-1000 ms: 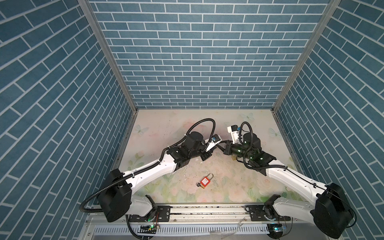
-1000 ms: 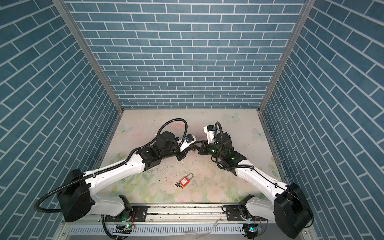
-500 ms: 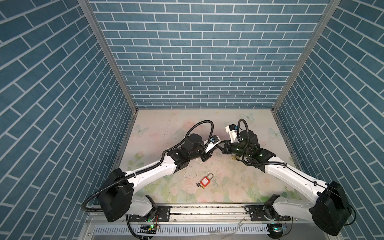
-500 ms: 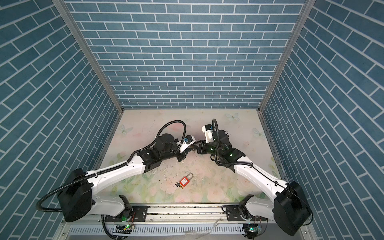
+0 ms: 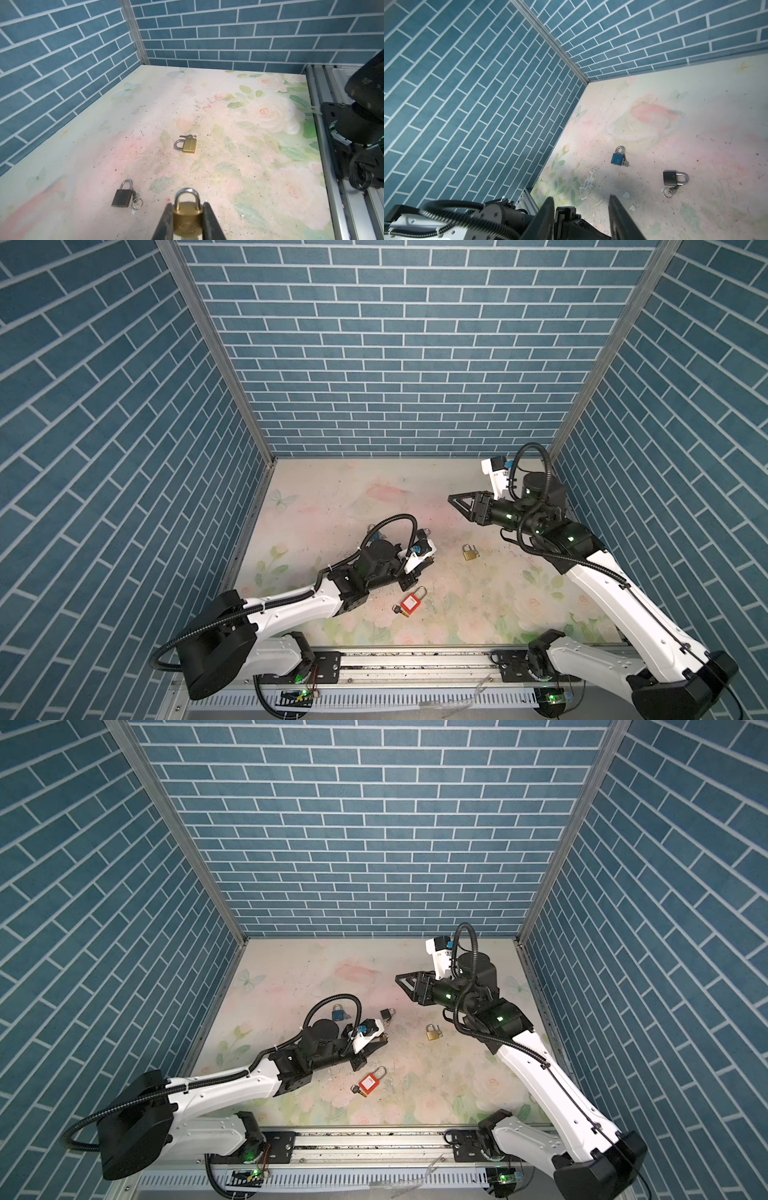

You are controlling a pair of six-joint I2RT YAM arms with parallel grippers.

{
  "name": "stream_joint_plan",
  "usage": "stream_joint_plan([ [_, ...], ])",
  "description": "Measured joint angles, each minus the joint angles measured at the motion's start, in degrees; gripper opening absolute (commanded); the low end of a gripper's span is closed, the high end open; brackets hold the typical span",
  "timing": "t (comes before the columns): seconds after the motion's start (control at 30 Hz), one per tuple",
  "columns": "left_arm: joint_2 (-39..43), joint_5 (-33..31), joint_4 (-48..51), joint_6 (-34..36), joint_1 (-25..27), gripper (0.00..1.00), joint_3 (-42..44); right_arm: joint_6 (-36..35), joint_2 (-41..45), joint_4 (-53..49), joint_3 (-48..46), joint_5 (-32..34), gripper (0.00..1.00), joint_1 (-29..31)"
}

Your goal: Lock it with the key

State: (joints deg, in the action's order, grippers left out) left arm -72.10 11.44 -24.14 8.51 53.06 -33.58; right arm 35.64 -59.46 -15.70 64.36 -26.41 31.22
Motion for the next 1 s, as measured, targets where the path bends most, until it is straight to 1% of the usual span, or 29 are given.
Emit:
stream_joint_plan([
  [0.07,0.2,-1.64,-1.49,-3.61,0.0,0.0,-0.31,-0.26,3.19,1.18,-2.86,0.39,0.45,0.0],
  [0.17,0.59,-4.9,-3.52,-10.78,0.0,0.0,-1.51,-0.46,8.61,3.74,-10.95,1.2,0.42,0.22],
  [0.27,1.66,-9.66,-4.57,-20.37,-0.02,0.0,-3.02,-0.28,12.22,6.23,-19.93,2.67,0.41,1.03],
  [0.33,2.69,-13.38,-4.76,-28.59,-0.35,0.0,-3.72,-0.11,13.62,7.8,-25.4,3.8,0.4,2.71],
  [0.43,3.78,-17.49,-3.69,-41.66,-1.75,0.0,-3.89,-0.2,14.4,9.68,-29.92,5.79,0.41,6.34],
  [0.53,3.91,-19.58,-2.1,-54.75,-3.58,0.0,-3.67,-1.27,13.35,12.57,-30.84,7.8,0.4,9.94],
  [0.6,3.96,-20.24,-0.5,-62.07,-4.48,0.0,-3.41,-2.1,11.26,15.5,-30.62,8.68,0.4,11.5],
  [0.73,3.96,-19.98,2.71,-73.83,-5.75,0.0,-3.19,-3.19,4.07,20.0,-29.4,9.33,0.38,13.53],
  [0.83,3.93,-19.19,5.25,-79.73,-6.45,0.0,-3.21,-4.24,-1.33,21.66,-27.39,9.68,0.38,14.69],
  [1.0,3.85,-17.64,7.69,-85.09,-7.3,0.0,-3.26,-5.75,-7.43,24.24,-23.58,9.64,0.38,15.91],
])
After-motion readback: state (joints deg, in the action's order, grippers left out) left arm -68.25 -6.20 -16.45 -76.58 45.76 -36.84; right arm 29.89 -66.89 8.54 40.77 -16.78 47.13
